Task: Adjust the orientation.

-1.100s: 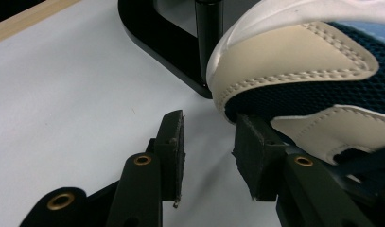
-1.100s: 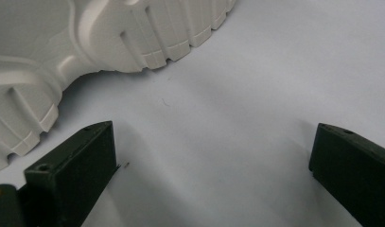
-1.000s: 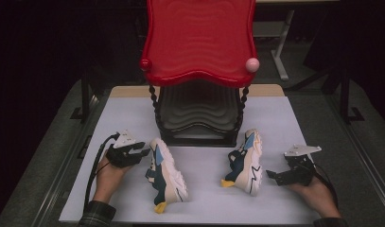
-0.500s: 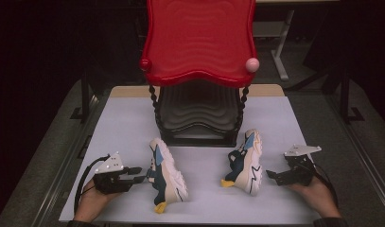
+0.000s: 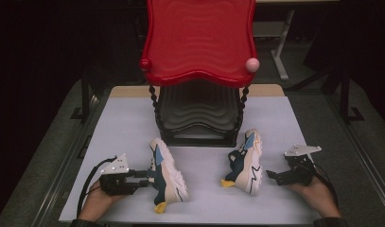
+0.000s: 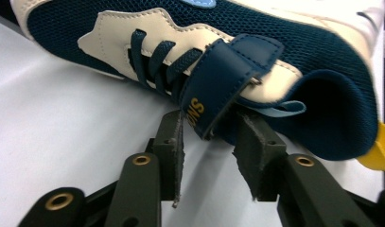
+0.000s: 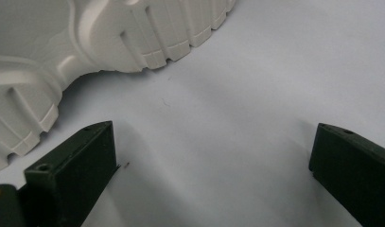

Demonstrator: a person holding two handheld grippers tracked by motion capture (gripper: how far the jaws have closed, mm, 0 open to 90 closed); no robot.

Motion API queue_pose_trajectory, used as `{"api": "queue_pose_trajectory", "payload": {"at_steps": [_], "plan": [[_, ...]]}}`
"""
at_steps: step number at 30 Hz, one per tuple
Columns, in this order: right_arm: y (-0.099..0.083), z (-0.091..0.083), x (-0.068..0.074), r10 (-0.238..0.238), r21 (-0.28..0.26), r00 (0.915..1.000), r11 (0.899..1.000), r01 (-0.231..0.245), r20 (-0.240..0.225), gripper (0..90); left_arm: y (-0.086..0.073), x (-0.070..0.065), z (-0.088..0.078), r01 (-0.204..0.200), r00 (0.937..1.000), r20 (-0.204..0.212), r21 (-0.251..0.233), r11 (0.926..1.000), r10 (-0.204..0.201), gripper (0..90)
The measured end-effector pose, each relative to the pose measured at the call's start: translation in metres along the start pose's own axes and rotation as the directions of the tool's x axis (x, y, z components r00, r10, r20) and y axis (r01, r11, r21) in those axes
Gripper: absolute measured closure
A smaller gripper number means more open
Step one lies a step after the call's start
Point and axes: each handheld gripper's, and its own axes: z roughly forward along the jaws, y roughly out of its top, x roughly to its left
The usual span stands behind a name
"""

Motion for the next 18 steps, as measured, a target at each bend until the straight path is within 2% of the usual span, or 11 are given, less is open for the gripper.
{"api": "queue_pose_trajectory", "payload": {"at_steps": [3,10,18], "plan": [[0.000,0.000,0.000,0.001,0.000,1.0000,1.000,-0.001,0.000,0.8,0.002,0.003,0.000,0.000,1.0000,0.003,-0.025,0.9997,0.000,72.8],[0.000,0.000,0.000,0.000,0.000,1.0000,1.000,0.000,0.000,0.8,0.002,0.002,-0.008,0.003,1.0000,0.006,-0.024,0.9997,-0.003,79.3],[0.000,0.000,0.000,0.000,0.000,1.0000,1.000,0.000,0.000,0.8,-0.007,0.010,-0.038,0.053,0.9980,-0.030,-0.054,0.9971,-0.055,81.1]]}}
